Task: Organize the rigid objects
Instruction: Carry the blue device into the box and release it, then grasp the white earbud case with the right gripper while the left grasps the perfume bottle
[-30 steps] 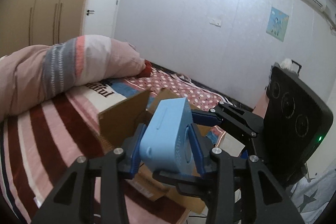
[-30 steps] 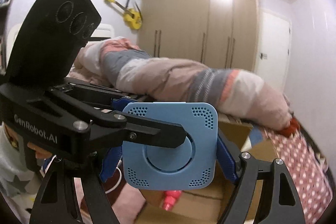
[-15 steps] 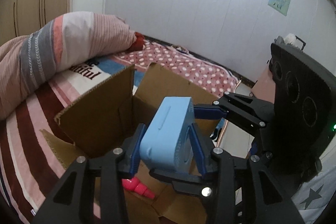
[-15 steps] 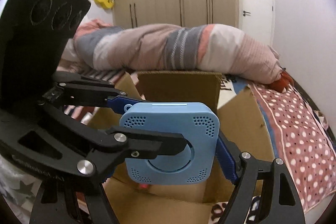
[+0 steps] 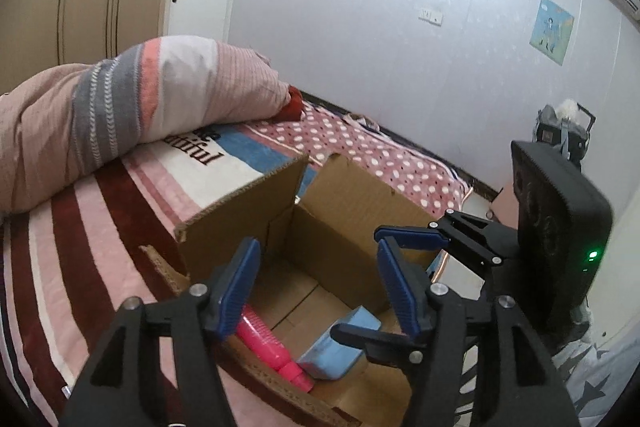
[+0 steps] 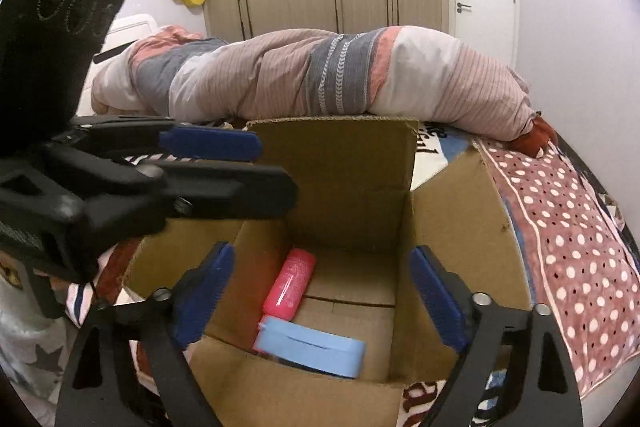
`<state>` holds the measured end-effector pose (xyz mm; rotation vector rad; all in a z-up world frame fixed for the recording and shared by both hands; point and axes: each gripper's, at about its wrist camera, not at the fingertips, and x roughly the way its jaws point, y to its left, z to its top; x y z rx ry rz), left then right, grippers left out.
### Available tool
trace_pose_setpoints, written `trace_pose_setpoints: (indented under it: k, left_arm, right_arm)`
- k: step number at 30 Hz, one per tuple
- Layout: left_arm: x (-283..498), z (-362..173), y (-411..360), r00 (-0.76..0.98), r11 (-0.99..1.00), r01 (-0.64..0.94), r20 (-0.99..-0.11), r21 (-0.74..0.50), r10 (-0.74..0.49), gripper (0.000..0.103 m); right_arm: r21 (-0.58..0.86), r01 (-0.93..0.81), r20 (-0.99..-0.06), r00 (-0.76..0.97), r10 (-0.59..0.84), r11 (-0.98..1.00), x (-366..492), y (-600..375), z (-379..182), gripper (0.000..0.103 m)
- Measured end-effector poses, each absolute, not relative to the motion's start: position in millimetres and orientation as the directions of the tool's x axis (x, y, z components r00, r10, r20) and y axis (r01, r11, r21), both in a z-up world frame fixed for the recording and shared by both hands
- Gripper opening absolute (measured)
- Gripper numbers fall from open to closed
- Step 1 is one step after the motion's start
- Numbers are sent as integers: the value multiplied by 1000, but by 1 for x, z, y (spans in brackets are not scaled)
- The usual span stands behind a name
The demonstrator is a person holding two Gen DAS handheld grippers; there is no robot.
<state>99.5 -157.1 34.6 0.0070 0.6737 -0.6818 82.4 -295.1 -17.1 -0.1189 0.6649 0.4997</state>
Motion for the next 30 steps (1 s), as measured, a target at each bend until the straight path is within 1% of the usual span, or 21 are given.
trace_pose_setpoints:
  k: [4,6,7,14,16,18,20,21,23,26,29,30]
  left_arm:
    - [93,42,-144,610,803,565,-560,-189,-560,60]
    - [90,45,-138,625,813,554,-554,-181,-550,60]
    - [88,46,-134,632,816,550,-550,-178,-546,60]
    - [70,58,-100,688,842,513,-507,-167,-519,61]
    - [63,61,-87,710,856,493,-495,-158,-500,64]
    - [57,62,-72,732,870,469,-486,-151,-478,65]
    - [51,63,-56,749,884,444,-479,-148,-457,65]
    - [47,63,-47,760,893,427,-477,-144,-441,65]
    - [40,61,-30,784,912,387,-473,-135,-403,65]
    - [30,54,-1,812,937,326,-471,-126,-346,65]
    - [24,40,25,826,959,259,-489,-112,-280,66]
    - [22,32,35,826,965,237,-500,-112,-261,66]
  right_arm:
    - [22,-477,-611,689,390,879,80,-289,-12,90]
    - [3,-471,-604,702,377,882,77,-286,-9,95]
    - [-4,-470,-601,707,374,883,76,-284,-6,96]
    - [-53,-465,-571,740,355,884,65,-268,11,96]
    - [-77,-459,-561,754,342,885,62,-262,16,96]
    - [-118,-456,-545,772,326,882,55,-251,22,96]
    - [-139,-450,-527,788,319,882,48,-241,27,100]
    - [-150,-444,-520,795,312,883,44,-235,29,100]
    - [-157,-461,-513,794,327,873,39,-222,35,100]
    - [-133,-512,-507,771,386,848,29,-202,41,100]
    - [-111,-564,-491,747,449,818,18,-180,44,99]
    - [-118,-580,-484,743,463,806,13,-170,43,98]
